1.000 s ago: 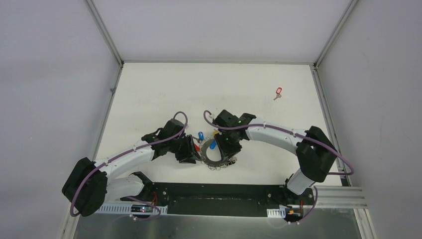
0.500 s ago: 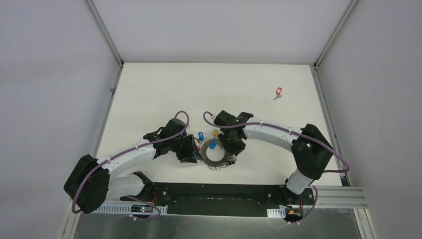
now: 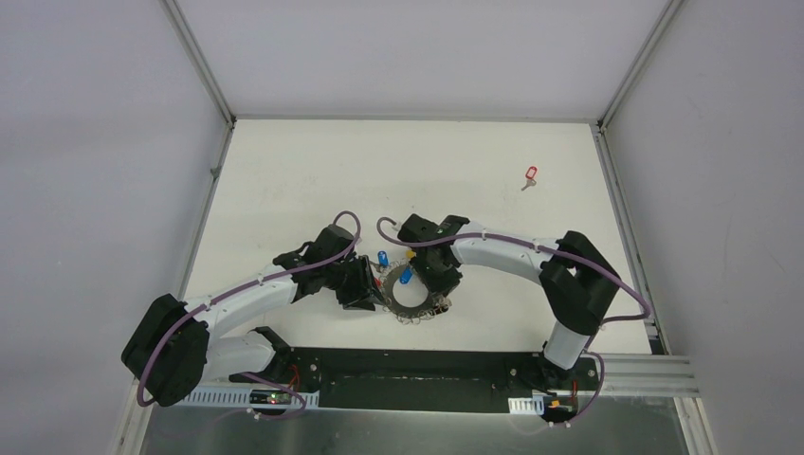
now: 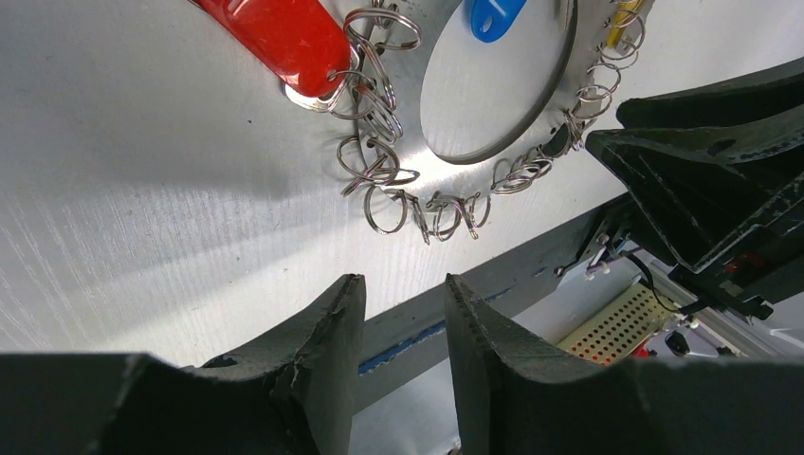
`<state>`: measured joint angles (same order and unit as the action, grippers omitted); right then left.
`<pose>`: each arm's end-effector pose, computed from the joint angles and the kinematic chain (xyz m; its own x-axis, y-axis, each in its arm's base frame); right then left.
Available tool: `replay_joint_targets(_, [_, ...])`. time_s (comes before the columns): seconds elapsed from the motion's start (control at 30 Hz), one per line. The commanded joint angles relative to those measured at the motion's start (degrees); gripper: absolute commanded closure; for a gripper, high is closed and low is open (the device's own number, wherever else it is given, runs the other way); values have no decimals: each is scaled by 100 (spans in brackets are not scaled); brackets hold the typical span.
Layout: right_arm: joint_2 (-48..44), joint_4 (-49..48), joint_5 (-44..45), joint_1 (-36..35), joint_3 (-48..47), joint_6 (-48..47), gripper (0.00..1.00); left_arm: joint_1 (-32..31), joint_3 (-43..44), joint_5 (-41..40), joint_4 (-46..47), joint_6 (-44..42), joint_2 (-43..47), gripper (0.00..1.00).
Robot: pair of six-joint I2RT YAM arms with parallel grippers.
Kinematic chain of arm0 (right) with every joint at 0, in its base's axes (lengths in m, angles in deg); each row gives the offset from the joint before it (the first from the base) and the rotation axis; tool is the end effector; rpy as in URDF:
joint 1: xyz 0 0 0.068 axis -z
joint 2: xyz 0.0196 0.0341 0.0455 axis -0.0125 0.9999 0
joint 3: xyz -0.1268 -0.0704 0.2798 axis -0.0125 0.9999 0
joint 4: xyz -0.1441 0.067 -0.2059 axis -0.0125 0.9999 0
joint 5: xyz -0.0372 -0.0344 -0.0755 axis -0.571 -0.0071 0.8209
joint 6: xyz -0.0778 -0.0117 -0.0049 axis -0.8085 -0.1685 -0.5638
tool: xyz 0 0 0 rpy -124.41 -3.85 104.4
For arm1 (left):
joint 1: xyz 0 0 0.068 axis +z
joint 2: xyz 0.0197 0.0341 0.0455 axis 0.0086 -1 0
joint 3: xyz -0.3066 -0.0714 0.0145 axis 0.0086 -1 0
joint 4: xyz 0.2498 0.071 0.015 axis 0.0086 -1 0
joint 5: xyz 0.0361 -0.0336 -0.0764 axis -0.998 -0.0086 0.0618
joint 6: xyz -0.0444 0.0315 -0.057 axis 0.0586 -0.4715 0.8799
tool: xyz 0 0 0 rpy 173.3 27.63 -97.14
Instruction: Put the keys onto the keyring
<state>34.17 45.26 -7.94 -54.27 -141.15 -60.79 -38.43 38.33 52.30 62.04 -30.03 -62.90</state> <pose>0.1885 0.2665 0.1991 -0.7975 -0.5923 -0.1145 -0.5977 0.8016 0.0164 0.1429 -0.1463 0.1905 -0.9826 -0.1804 -0.0436 -0.1089 0.7506 -0.6517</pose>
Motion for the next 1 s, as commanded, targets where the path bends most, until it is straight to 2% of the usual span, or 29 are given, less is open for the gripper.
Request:
replay_joint_targets(0.0, [93,42,178,-105,-218,-43,73,-56,125,3,154,24,56,62])
replay_joint_targets(0.17, [103,9,168,-189,-254,-34,73,-56,136,14,155,17,31,62])
replay_joint_targets(0.37, [-6,62,256,-290,-337,-11,68,-56,105,16,159,15,39,62])
replay_joint_targets(0.97, [352,147,605,-575,-369,120,75,-56,57,25,157,24,79,62])
